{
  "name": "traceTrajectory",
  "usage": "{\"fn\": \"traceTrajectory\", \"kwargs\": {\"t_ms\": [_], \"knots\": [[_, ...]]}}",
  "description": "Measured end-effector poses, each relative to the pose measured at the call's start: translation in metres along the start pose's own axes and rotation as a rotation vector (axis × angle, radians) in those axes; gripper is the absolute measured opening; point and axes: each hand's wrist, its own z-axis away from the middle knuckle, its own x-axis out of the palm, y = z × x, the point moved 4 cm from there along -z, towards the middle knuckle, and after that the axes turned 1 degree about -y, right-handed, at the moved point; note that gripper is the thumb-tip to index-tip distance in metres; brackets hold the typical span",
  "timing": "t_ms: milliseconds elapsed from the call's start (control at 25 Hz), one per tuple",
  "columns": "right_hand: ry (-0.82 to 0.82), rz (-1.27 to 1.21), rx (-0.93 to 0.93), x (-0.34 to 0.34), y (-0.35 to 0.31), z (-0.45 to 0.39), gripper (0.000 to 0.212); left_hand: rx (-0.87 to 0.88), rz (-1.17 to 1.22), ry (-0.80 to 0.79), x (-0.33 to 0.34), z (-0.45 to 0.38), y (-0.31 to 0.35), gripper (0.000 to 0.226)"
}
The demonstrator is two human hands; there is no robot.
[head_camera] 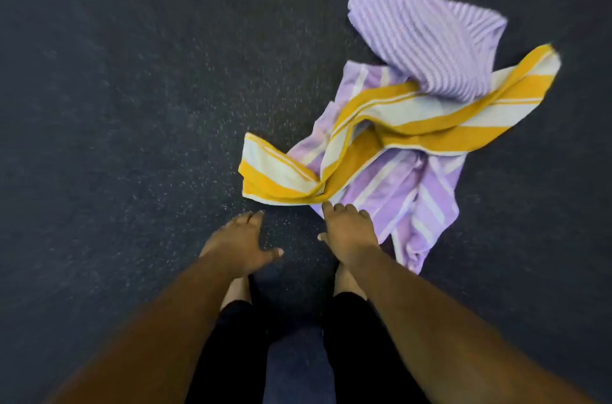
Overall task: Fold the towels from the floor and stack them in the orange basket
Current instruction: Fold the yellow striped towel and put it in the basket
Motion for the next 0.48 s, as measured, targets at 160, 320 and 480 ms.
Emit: {"fn": "traceTrajectory", "kwargs": {"t_ms": [160,320,480], "knots": [[0.103,0.028,0.076,0.035,-0.006,-0.073,0.050,-0.027,0.026,-0.053,0.022,-0.066,-0.042,0.104],[0.172,0.160,0.030,0.035,-0.012,-0.093,0.030,-0.028,0.027,-0.044,0.028,-0.084,-0.055,0.104],[0.216,0.190,0.020,0.000,-0.012,-0.065,0.010,-0.003,0.044,-0.037,0.008,-0.054,-0.051,0.104]]}}
